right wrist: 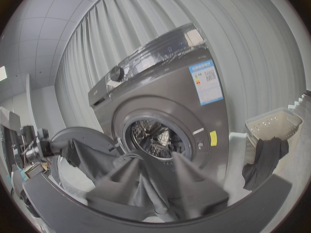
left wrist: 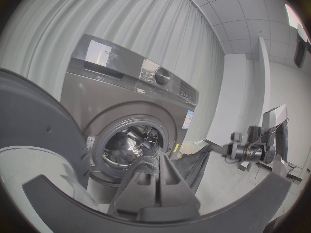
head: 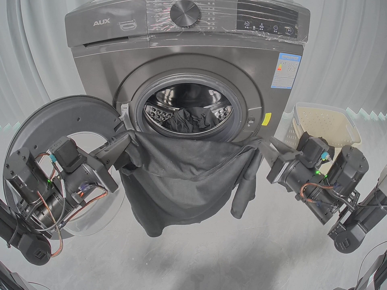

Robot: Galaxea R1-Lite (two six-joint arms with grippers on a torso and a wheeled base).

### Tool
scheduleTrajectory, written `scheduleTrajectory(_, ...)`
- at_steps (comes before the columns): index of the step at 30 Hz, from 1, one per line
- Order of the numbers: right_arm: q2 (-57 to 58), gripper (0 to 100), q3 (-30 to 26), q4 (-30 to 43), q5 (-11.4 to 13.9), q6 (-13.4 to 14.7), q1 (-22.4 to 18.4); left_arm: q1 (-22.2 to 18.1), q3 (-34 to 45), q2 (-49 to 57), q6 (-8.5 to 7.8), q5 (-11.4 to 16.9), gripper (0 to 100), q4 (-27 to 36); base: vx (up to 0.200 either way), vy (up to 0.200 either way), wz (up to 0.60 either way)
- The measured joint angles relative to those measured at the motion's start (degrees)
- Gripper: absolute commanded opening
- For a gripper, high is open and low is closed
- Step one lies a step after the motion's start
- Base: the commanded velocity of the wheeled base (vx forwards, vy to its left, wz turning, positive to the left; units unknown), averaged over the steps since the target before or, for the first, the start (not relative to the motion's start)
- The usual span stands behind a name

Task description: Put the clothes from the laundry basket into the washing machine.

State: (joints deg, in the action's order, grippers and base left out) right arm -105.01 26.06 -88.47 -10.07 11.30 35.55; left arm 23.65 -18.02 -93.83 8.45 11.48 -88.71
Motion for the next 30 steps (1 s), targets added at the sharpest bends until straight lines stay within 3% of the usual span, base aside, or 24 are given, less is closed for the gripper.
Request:
scheduleTrajectory(12,-8.47,100,-10.85,0.11,0.72,0.09,5.02,5.06,-7.5,-3.08,0.13,-1.34,0,0.06,0.0,0.0,0.0)
scheduleTrajectory(21,-14.18,100,-14.25,0.0,5.42,-0.06,9.0,6.11,-9.95,-5.95,0.06,-1.8,0,0.09,0.0,0.0,0.0)
scheduleTrajectory(26,-16.35,100,-13.69,0.0,5.67,-0.27,10.84,6.25,-10.4,-6.5,0.09,-1.78,0,0.06,0.0,0.0,0.0)
scheduleTrajectory(30,-18.16,100,-8.16,0.0,5.18,-0.35,10.53,6.3,-10.51,-6.67,0.09,-1.77,0,0.06,0.0,0.0,0.0)
